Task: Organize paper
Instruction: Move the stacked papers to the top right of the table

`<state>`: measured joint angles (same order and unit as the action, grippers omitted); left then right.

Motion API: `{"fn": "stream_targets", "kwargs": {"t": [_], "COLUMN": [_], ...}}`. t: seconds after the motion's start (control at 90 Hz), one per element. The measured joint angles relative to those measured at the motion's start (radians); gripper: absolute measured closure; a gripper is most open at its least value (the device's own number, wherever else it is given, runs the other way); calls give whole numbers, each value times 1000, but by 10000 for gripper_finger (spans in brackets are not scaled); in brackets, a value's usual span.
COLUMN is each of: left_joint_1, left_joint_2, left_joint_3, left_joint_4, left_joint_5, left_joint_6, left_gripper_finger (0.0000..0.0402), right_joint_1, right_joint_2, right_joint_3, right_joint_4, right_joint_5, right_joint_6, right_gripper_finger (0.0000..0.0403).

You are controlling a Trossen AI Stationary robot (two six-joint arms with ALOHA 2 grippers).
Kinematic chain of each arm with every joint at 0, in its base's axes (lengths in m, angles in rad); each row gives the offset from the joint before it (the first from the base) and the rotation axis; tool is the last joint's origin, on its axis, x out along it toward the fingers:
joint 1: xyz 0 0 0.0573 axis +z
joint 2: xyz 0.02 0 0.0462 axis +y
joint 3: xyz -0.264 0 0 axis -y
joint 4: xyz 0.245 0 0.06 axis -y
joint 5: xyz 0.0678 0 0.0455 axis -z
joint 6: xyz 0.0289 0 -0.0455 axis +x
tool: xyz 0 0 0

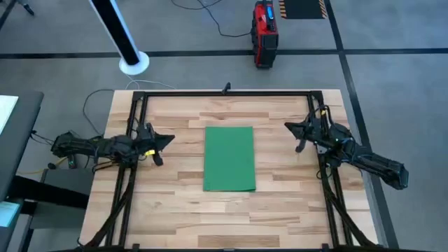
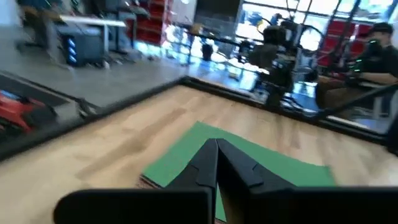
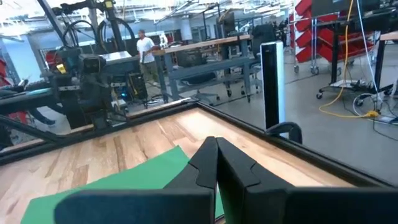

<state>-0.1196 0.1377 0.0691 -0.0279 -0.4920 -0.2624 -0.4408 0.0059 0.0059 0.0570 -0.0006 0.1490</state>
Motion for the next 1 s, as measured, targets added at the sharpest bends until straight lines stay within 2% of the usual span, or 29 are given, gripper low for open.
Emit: {"fn": "stream_targets", "kwargs": {"t": [0.189, 0.789, 1.0], "left_joint_1": [0, 3, 55], "left_joint_2": [192, 841, 1071], "left_joint_3": [56, 431, 546], "left_joint_4": [23, 102, 102], "left_joint_5": [18, 71, 136], "left_joint_6": [-15, 370, 481], "left_gripper_finger": [402, 401, 402], "right_joint_1": [1, 2, 2], "right_joint_2": [0, 0, 0], "right_joint_3": [7, 12, 44], "right_joint_4": [-11, -11, -26], "right_joint_5": [-1, -29, -31], "right_joint_6": [-1, 8, -1], "right_gripper_finger": [403, 403, 403]}}
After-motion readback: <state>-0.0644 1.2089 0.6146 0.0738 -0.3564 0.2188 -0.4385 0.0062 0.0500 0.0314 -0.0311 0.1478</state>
